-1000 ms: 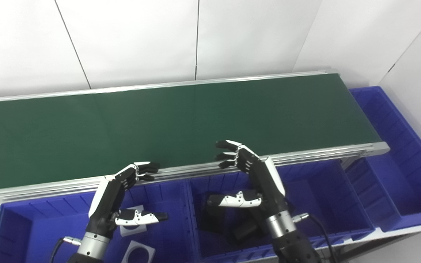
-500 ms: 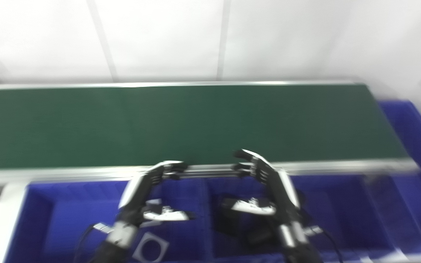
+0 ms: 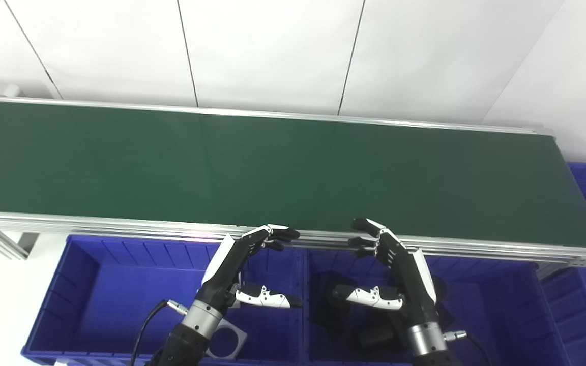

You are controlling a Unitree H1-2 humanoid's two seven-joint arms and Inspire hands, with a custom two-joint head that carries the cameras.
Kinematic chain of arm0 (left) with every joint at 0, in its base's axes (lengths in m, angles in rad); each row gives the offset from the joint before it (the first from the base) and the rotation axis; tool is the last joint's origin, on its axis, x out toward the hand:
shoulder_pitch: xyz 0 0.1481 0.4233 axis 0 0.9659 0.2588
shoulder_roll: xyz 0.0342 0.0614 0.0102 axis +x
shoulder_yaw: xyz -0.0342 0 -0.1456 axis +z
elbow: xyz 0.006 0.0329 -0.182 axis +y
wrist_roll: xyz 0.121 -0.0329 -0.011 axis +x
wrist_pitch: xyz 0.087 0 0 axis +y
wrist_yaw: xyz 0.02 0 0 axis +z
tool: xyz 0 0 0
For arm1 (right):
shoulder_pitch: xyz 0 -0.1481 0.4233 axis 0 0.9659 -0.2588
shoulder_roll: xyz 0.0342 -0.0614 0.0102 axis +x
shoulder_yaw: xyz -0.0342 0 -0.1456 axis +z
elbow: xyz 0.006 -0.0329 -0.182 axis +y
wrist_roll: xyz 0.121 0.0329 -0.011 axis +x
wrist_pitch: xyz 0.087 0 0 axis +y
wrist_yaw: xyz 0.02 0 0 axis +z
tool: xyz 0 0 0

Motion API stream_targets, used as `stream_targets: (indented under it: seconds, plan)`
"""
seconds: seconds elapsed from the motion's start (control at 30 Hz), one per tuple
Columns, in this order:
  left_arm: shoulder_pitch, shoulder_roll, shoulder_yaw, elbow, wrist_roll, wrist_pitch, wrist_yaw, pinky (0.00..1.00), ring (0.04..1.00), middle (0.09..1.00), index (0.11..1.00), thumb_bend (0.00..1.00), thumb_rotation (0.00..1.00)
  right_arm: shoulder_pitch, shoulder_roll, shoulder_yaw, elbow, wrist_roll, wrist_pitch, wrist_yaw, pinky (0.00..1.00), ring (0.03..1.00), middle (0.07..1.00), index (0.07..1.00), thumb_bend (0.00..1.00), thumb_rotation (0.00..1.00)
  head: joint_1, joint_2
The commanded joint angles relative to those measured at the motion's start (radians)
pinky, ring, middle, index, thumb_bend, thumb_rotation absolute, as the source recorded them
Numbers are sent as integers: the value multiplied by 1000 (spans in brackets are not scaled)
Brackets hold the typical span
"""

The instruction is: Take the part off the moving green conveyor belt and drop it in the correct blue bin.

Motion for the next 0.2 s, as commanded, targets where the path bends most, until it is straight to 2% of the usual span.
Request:
stream_targets:
  seconds: [0.0,0.17]
  plan:
    - [-8,0,4,-38,-17,-36,6,672,735,742,687,824,126,-1,3,0,-26,9,-52,-1,591,688,798,791,895,274,-9,5]
    - [-11,7,4,-30,-34,-39,5,664,734,742,687,822,129,1,13,4,-10,-7,-51,-8,582,689,800,793,900,275,-30,-7]
